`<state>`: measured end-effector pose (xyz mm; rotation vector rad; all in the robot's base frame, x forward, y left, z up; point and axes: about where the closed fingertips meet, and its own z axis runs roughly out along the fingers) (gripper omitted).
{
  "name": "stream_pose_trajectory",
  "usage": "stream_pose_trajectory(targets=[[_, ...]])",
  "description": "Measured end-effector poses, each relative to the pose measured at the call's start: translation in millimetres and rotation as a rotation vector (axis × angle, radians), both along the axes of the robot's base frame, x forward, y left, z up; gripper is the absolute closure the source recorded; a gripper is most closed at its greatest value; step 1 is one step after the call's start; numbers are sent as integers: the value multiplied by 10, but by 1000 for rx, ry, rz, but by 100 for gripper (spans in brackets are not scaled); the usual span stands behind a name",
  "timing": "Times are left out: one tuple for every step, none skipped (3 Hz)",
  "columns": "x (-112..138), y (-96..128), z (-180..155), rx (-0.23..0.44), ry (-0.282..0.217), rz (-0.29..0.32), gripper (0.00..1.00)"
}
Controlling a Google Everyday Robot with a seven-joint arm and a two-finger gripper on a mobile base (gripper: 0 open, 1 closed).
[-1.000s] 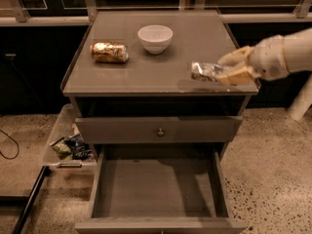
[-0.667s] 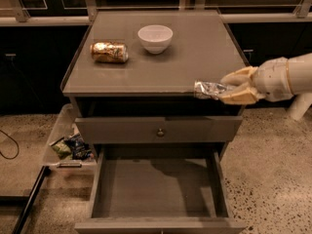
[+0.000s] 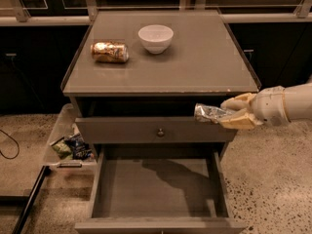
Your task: Place redbull can into middle drawer
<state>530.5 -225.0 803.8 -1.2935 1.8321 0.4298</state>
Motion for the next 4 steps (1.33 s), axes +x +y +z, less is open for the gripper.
stream_pose_trajectory(targets=[[-3, 7, -10, 1, 3, 0, 100], [3, 156, -380, 30, 47, 11, 100], [-57, 377, -1025, 37, 118, 17, 100], [-104, 593, -1786, -19, 172, 24, 100]])
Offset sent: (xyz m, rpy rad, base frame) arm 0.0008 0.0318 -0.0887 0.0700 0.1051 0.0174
